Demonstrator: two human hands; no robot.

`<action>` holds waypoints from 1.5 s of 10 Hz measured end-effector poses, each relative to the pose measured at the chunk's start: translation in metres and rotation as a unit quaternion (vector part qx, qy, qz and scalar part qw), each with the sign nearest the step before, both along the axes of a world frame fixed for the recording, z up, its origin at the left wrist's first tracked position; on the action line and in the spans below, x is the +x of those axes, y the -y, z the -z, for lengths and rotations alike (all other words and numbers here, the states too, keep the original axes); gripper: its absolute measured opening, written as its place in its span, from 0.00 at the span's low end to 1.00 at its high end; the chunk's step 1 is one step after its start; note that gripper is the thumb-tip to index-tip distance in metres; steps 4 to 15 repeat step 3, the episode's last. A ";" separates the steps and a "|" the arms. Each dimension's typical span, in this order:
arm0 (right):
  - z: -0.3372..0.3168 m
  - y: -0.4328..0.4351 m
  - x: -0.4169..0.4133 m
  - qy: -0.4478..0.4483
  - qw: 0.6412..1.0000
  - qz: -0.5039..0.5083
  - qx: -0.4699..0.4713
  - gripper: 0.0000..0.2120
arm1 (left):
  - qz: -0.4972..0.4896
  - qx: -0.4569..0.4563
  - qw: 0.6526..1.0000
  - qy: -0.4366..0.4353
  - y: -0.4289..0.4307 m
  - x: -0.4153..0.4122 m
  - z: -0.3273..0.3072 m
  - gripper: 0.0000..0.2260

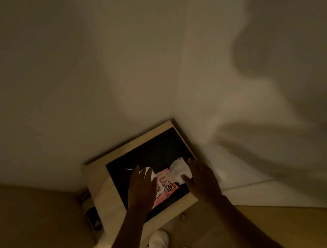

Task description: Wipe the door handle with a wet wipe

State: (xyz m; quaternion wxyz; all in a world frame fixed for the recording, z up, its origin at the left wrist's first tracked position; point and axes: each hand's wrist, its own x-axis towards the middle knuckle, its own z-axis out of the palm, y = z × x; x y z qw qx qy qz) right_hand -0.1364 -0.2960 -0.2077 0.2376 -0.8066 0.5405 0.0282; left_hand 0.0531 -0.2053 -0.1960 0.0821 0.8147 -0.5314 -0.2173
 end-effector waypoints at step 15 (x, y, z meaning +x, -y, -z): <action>-0.121 -0.092 -0.019 0.051 0.996 -0.005 -0.070 0.38 | -0.020 0.020 0.998 0.047 -0.104 -0.034 -0.119 0.37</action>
